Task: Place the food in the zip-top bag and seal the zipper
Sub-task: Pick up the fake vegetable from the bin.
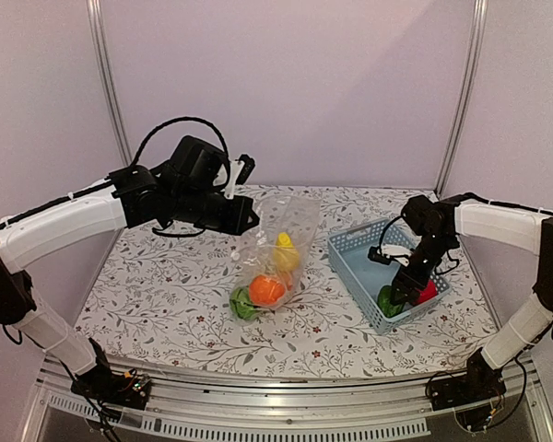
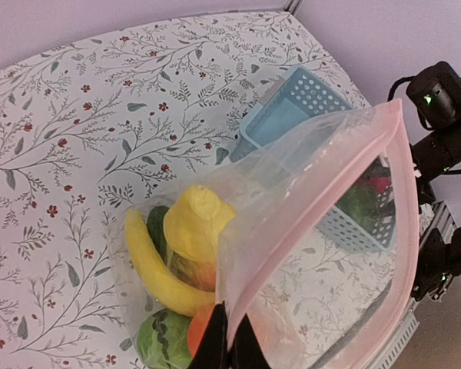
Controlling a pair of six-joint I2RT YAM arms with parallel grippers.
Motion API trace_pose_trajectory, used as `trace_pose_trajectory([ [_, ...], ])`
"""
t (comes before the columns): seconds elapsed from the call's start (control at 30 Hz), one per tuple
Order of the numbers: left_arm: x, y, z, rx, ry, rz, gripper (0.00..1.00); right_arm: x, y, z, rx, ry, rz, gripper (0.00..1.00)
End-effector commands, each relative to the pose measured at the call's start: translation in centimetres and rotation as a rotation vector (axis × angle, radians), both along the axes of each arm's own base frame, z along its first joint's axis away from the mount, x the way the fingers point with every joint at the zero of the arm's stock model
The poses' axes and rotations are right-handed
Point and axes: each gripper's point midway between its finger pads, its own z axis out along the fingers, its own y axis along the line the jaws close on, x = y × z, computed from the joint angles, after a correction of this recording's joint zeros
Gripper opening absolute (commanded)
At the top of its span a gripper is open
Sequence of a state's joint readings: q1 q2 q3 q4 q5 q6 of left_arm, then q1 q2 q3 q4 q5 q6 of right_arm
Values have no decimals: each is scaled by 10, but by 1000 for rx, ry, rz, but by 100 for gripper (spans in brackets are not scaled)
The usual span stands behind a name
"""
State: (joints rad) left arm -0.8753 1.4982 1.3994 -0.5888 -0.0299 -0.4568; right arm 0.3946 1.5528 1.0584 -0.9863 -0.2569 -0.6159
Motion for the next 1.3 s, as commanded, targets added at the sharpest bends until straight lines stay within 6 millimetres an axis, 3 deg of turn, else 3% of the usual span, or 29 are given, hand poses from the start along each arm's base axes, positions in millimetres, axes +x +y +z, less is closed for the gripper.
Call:
trace_pose_trajectory([
  [0.0, -3, -4, -3, -1, 12, -16, 0, 1, -1, -15, -33, 2, 1, 73],
  [0.13, -4, -3, -3, -1, 11, -18, 0, -4, 1, -29, -26, 36, 6, 73],
  [0.23, -5, -3, -4, -2, 17, -18, 0, -4, 3, -32, -19, 50, 7, 66],
  [0.37, -5, -1, -4, -2, 16, -14, 0, 11, 7, -18, -7, -14, 1, 56],
  [0.53, -5, -2, -2, -1, 9, -18, 0, 39, 15, 23, 27, -149, -12, 46],
  [0.67, -4, -4, -3, -1, 13, -23, 0, 55, 23, 54, 68, -220, -11, 43],
  [0.9, -3, -6, -6, 8, 16, -29, 0, 76, 52, 145, 250, -404, 38, 40],
  [1.1, -2, -7, -7, 12, 14, -30, 0, 62, 88, 225, 499, -538, 170, 39],
  [1.27, -2, -7, -8, 14, 18, -30, 0, 37, 115, 263, 566, -633, 309, 39],
])
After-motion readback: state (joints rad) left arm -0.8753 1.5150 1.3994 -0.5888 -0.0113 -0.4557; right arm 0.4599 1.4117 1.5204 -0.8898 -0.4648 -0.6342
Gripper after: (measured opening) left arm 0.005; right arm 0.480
